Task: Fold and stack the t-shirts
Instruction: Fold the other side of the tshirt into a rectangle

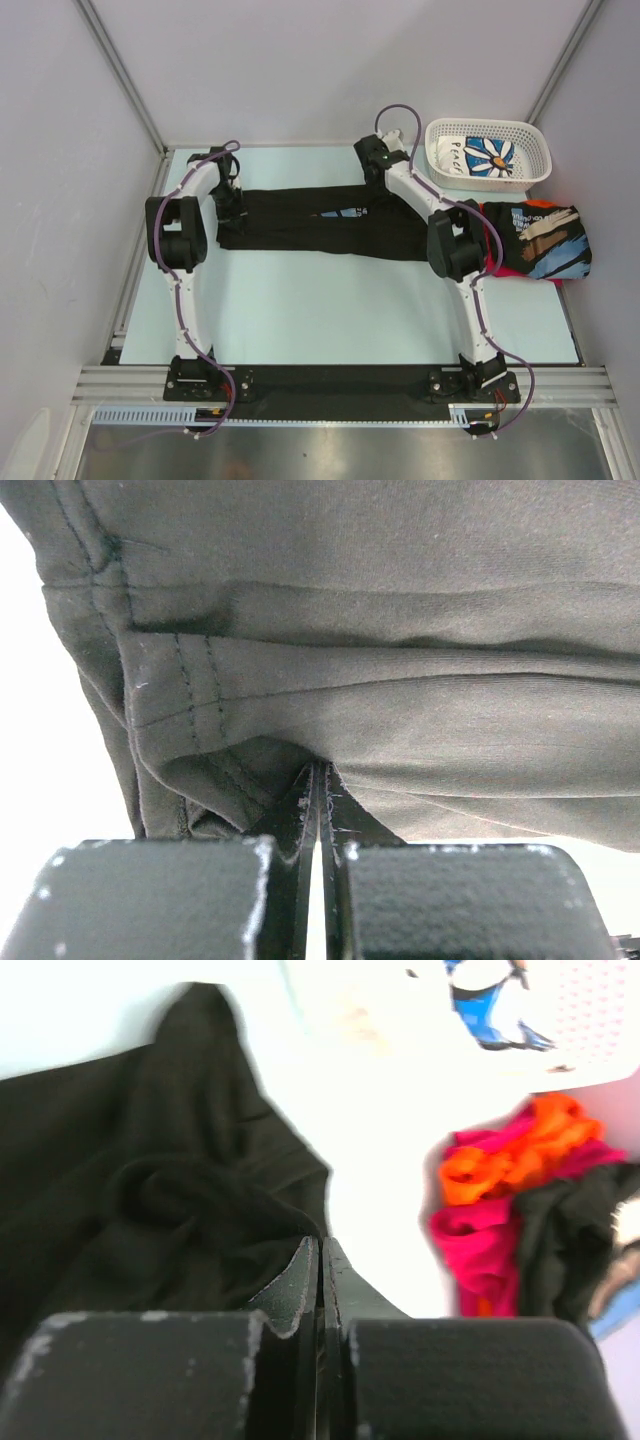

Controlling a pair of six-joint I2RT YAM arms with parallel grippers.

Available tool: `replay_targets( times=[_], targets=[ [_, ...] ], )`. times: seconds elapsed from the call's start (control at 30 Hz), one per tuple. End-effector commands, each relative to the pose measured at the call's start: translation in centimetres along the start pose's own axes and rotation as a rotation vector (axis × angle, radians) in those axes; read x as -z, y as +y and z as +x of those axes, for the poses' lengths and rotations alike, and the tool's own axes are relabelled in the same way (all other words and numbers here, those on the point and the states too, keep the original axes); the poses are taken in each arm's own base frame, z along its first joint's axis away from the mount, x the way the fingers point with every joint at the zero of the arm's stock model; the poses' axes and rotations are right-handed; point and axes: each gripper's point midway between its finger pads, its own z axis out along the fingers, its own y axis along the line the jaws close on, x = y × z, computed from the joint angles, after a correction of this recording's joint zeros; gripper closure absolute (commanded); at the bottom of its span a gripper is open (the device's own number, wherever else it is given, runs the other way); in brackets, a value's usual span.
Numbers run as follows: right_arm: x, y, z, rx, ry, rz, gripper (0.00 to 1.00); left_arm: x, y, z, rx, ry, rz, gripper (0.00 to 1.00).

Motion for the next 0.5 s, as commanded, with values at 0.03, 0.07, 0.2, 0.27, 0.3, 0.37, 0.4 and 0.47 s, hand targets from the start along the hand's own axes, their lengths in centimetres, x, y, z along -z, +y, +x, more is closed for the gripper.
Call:
replay_targets(
  times=[0.03, 0.07, 0.2, 0.27, 0.3, 0.37, 0.4, 0.47],
  targets=[
    [-2.9, -3.4, 0.9, 0.002, -0.007, 0.268, 0.73, 0.8, 0.5, -0.1, -0.034, -0.007, -0.037, 1.0],
    [-3.0, -3.6, 0.8, -0.002, -0.018, 0.296, 0.61, 0.9, 0.5, -0.1, -0.036, -0.009, -0.038, 1.0],
    [-2.5, -5.2, 0.1, -0.032, -0.057, 0.388, 0.34, 2.0, 0.2, -0.4, -0.046, -0.035, -0.023, 0.82],
    [-1.7, -6.0, -0.6, -0.097, -0.071, 0.375, 0.31, 3.9, 0.0, -1.3, -0.052, -0.101, -0.018, 0.42],
    [-1.2, -6.1, -1.1, -0.129, -0.076, 0.34, 0.31, 4.8, -0.3, -1.7, -0.058, -0.132, -0.007, 0.31],
    [0.8, -7.7, -2.7, -0.216, -0.118, 0.294, 0.31, 6.5, -1.1, -2.8, -0.065, -0.205, 0.027, 0.05],
    [1.3, -7.3, -3.0, -0.222, -0.123, 0.227, 0.32, 8.4, -1.6, -3.3, -0.071, -0.261, 0.05, 0.01],
    [4.1, -8.4, -5.5, -0.308, -0.202, 0.121, 0.34, 10.1, -2.3, -4.4, -0.08, -0.339, 0.079, 0.01]
  ],
)
